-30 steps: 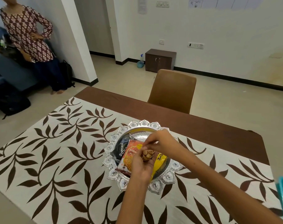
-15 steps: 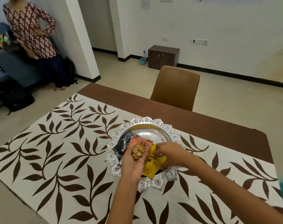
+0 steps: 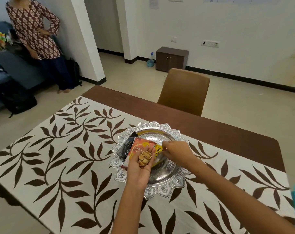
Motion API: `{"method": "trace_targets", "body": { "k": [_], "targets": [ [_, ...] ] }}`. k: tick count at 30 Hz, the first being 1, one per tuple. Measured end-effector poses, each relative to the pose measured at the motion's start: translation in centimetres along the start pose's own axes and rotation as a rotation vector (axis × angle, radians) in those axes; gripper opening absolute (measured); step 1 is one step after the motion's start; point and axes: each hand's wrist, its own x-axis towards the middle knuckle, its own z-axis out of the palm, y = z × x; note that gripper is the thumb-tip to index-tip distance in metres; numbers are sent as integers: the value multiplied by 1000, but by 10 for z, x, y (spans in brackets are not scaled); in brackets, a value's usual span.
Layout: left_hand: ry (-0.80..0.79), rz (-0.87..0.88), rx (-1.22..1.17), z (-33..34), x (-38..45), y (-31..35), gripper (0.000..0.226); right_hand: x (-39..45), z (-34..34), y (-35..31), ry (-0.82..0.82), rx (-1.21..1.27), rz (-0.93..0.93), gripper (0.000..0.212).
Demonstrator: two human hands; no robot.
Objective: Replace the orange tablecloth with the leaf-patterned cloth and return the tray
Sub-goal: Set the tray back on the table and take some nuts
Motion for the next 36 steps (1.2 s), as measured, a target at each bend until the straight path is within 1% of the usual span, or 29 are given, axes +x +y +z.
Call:
{"method": "trace_targets", "body": {
  "k": [3, 7, 12, 14, 18, 22, 23, 27, 28, 30, 33, 36],
  "targets": [
    [1, -3, 2, 0, 1, 0, 34, 0, 6, 1, 101, 165, 50, 22],
    [-7, -9, 0, -2, 1, 2, 34, -9, 11, 9, 107, 429, 108, 7],
    [-9, 4, 21, -4, 1, 2, 32, -18, 19, 17, 46, 497, 159, 18],
    [-6, 5, 20, -2, 0, 0, 31, -16, 19, 14, 11, 459, 170, 19],
    [-1, 17, 37, 1, -1, -3, 32, -7, 22, 7, -7, 311, 149, 22],
    [18, 23, 39, 2, -2, -3, 32, -14, 36, 8, -61, 181, -14, 27],
    [20, 23, 40, 2, -2, -3, 32, -17, 37, 8, -70, 146, -29, 28],
    [24, 37, 61, 0, -2, -4, 31, -27, 29, 4, -24, 180, 25, 30],
    [26, 41, 57, -1, -2, -5, 30, -27, 27, 1, -22, 155, 21, 30],
    [29, 37, 54, -1, -2, -8, 29, -25, 22, -1, -74, 148, 91, 29],
    [27, 24, 60, 1, -1, -13, 30, -13, 13, -3, -142, 182, 214, 18],
    [35, 21, 69, 1, 0, -15, 31, -8, 8, -5, -139, 183, 254, 9]
  ]
}}
